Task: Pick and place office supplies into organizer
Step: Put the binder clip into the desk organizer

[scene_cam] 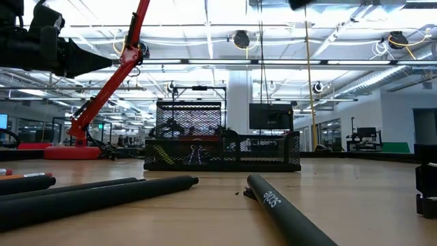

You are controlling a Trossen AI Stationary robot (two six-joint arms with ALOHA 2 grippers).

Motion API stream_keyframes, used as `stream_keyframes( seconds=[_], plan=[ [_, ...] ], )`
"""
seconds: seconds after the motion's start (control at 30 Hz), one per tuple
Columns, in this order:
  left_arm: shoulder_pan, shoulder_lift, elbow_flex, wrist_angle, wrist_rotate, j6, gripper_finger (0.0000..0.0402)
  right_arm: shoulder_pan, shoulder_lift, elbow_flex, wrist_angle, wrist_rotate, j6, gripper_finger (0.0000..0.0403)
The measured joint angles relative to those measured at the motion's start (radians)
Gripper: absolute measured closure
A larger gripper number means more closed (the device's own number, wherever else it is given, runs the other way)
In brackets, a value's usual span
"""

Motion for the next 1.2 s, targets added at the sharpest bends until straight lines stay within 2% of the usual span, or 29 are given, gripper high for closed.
stream_keyframes(
  seconds=[0.13,0.27,0.4,0.57,0.73,1.0,1.2],
  plan=[
    [0.0,0.0,0.0,0.0,0.0,-0.009,0.0355,0.031,0.004,0.0,-0.095,-0.103,0.153,0.027],
    [0.0,0.0,0.0,0.0,0.0,-0.01,0.0355,0.058,0.033,0.0,-0.117,-0.111,0.256,0.0267],
    [0.0,0.0,0.0,0.0,0.0,-0.009,0.0355,0.067,0.073,0.0,-0.117,-0.113,0.327,0.0244],
    [0.0,0.0,0.0,0.0,0.0,-0.009,0.0355,0.064,0.107,0.0,-0.143,-0.108,0.387,0.0205],
    [0.0,0.0,0.0,-0.001,0.0,-0.009,0.0355,0.065,0.112,0.0,-0.205,-0.109,0.442,0.0183],
    [0.0,0.0,0.0,-0.002,0.0,-0.011,0.0355,0.065,0.112,-0.01,-0.209,-0.078,0.448,0.0179],
    [0.0,0.0,0.0,-0.003,0.0,-0.013,0.0355,0.065,0.112,-0.084,-0.135,-0.077,0.491,0.0179]
  ],
)
